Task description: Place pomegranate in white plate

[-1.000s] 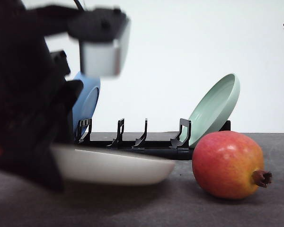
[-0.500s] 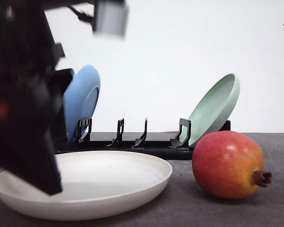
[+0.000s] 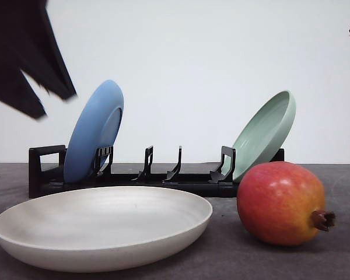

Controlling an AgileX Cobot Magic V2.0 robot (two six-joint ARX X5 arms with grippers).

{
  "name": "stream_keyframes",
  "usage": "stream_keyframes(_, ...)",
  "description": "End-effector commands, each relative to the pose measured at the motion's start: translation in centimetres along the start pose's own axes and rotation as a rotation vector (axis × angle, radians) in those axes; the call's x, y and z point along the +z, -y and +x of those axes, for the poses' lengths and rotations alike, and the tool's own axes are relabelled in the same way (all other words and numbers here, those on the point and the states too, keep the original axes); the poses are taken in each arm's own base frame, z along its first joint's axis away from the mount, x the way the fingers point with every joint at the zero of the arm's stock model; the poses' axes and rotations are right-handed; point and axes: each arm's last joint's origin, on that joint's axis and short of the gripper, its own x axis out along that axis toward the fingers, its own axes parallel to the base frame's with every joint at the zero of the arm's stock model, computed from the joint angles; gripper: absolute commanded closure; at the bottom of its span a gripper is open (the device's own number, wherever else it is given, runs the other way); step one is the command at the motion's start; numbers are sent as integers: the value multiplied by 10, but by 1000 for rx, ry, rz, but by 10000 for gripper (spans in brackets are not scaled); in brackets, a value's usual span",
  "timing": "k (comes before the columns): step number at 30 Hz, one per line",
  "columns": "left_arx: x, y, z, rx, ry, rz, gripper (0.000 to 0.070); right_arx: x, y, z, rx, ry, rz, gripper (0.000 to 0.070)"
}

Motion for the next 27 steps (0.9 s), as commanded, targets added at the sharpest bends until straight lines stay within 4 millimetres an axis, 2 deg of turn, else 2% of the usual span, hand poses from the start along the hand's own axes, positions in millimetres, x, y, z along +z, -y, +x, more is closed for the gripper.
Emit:
stream_keyframes(1, 5, -7, -11, 29, 69, -42, 265, 4, -2, -2, 7, 12, 1, 273)
stream_keyframes(7, 1, -34, -49, 190, 275, -182, 265, 2, -3, -2, 38, -19, 80, 272)
stream_keyframes(10, -8, -42, -60, 258, 343, -233, 265, 0, -4, -3, 71, -49, 150, 272)
stream_keyframes(18, -39, -50, -60, 325, 390, -308, 265, 2, -6, 2, 75, -169, 196, 270)
stream_keyframes(27, -40, -50, -61, 330, 395, -309, 265, 15, -15, 36, -43, -348, 131, 266)
